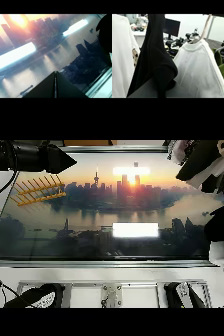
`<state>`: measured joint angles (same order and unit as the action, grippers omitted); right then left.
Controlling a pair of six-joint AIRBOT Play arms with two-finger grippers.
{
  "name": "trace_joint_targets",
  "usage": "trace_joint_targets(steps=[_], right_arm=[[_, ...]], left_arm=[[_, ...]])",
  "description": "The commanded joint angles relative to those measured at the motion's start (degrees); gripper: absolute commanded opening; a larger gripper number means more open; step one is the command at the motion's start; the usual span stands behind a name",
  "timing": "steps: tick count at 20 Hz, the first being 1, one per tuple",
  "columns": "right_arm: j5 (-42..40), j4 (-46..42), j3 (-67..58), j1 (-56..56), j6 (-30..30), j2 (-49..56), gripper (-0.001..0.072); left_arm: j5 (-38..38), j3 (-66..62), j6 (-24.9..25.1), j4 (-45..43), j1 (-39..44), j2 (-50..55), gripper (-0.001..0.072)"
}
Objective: Fold the clothes and pants, and hang the long-sleeved shirts on hangers.
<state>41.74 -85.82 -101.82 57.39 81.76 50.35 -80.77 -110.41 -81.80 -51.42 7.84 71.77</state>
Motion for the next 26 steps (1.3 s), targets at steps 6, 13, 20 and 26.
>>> trace_joint_targets(steps=[6,13,20,26], right_arm=[[0.7,-0.6,-0.4,0.0,0.2,-0.1,0.0015],[0.3,-0.6,-0.4,0.0,0.2,0.6,0.0015],[0.2,-5.3,-0.4,0.2,0.2,1.4,0.0015],[-1.0,-5.1,-0.4,8.0,6.7,3.4,0.0015]], left_arm=[[0.0,0.0,0.0,0.0,0.0,0.0,0.0016],[-0.6,0.0,0.0,0.0,0.0,0.0,0.0015],[-1.3,0.0,0.0,0.0,0.0,0.0,0.0015],[-1.4,0.0,0.0,0.0,0.0,0.0,0.0015]])
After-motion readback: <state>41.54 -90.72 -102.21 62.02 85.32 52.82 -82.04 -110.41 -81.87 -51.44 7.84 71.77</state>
